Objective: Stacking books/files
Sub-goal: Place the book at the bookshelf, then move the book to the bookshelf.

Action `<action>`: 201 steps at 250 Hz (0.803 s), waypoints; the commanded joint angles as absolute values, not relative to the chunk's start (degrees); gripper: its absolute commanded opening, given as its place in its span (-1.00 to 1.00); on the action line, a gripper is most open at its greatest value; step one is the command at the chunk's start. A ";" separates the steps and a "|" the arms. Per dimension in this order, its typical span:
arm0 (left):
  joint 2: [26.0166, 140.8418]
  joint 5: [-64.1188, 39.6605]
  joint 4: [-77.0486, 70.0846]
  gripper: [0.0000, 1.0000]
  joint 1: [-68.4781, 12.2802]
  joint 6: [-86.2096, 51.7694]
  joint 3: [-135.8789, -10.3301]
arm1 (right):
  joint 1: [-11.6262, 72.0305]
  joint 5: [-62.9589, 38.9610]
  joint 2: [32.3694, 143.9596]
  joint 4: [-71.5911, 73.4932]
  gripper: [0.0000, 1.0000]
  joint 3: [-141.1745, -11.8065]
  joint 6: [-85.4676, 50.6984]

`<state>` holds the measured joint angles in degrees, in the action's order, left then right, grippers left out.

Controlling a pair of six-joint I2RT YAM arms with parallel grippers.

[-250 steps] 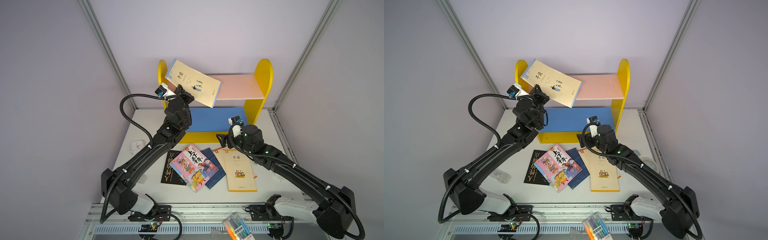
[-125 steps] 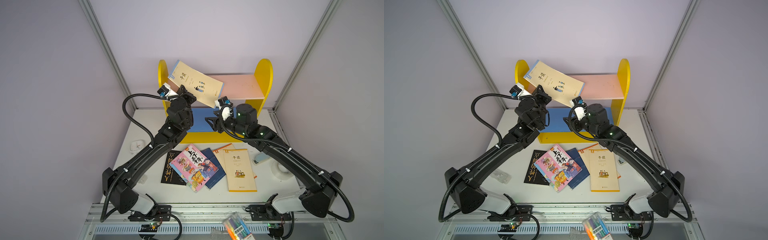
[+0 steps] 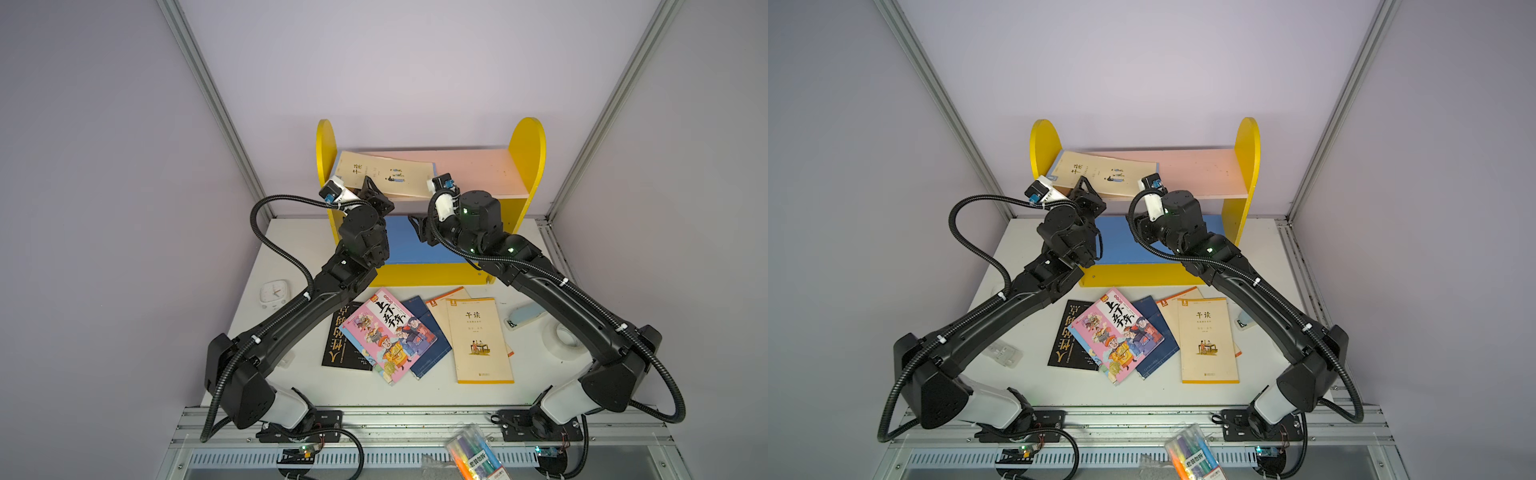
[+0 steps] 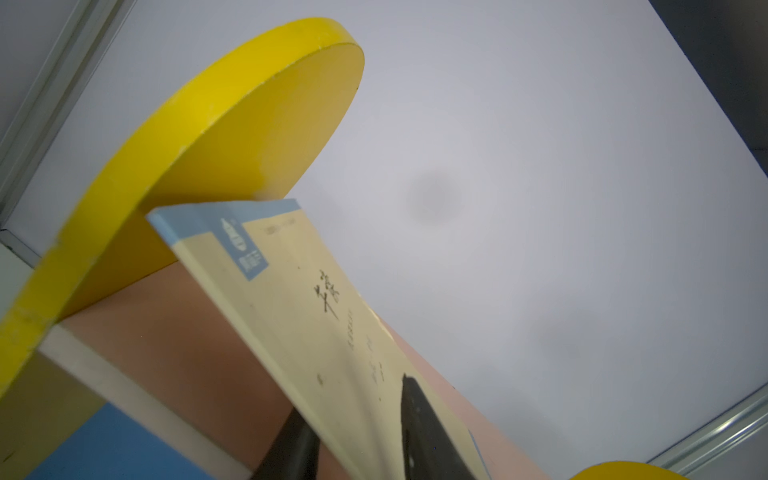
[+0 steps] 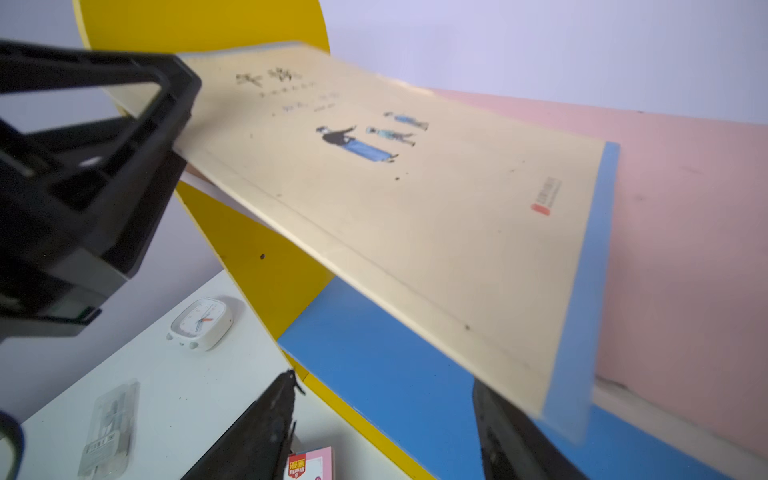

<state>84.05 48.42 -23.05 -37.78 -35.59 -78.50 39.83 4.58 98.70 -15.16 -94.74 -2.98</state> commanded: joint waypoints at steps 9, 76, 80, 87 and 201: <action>83.75 50.67 -26.04 -0.01 -37.03 -32.06 -77.81 | 39.95 6.74 99.75 -14.27 0.40 -95.75 -2.98; 79.83 45.35 -19.12 0.49 -34.34 -36.03 -74.54 | 39.79 4.55 100.40 -15.15 0.44 -96.33 -2.81; 79.32 44.86 -18.95 0.52 -34.41 -35.90 -74.02 | 39.71 4.49 100.37 -15.32 0.46 -96.33 -2.78; 78.46 43.83 -18.53 0.55 -34.28 -35.88 -72.97 | 39.56 4.32 100.29 -15.74 0.50 -96.33 -2.78; 63.94 30.63 -5.11 0.84 -31.22 -34.03 -63.04 | 34.63 -4.38 99.38 -24.30 0.59 -99.65 -3.93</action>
